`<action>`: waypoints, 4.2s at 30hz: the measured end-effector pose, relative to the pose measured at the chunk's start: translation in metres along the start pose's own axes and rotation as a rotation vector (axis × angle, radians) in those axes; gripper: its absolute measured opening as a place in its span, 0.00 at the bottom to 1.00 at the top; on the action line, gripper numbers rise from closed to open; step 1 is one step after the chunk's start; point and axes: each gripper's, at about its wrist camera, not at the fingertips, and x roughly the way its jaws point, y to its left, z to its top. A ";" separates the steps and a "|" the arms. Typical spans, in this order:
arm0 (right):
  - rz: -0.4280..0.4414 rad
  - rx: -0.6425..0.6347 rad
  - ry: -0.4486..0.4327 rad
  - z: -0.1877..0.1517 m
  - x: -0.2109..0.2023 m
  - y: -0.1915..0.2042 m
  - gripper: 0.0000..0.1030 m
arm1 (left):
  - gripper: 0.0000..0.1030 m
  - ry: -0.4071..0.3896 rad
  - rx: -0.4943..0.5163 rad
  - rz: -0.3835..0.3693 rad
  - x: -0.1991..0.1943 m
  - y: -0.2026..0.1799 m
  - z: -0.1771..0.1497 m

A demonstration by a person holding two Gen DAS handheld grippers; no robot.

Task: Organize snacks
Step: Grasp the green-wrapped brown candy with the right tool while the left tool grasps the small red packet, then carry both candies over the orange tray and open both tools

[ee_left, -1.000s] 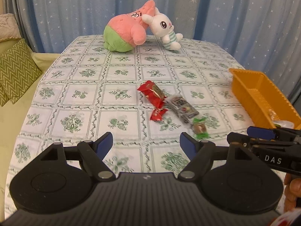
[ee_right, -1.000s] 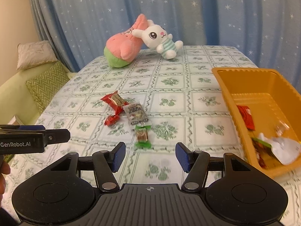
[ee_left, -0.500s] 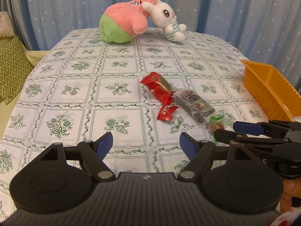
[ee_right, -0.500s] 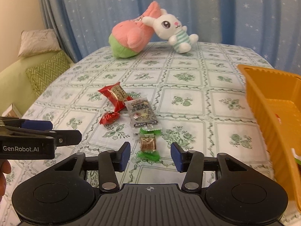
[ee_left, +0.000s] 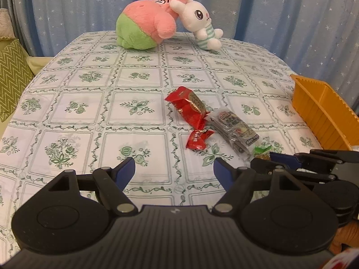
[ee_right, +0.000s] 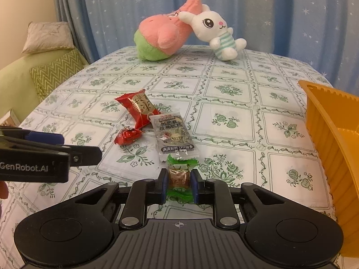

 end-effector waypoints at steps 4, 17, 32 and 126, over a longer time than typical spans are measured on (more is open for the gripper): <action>-0.024 0.017 -0.013 0.001 -0.010 -0.005 0.21 | 0.67 -0.009 0.008 -0.025 0.002 -0.005 0.002; -0.079 0.101 -0.016 0.004 -0.018 -0.032 0.21 | 0.45 -0.029 0.068 -0.056 0.034 -0.015 0.018; -0.081 0.120 0.000 0.001 -0.014 -0.034 0.20 | 0.17 -0.006 0.111 -0.088 0.052 -0.024 0.021; -0.285 0.353 -0.145 -0.024 -0.245 -0.209 0.21 | 0.15 -0.018 0.204 -0.285 -0.077 -0.281 0.023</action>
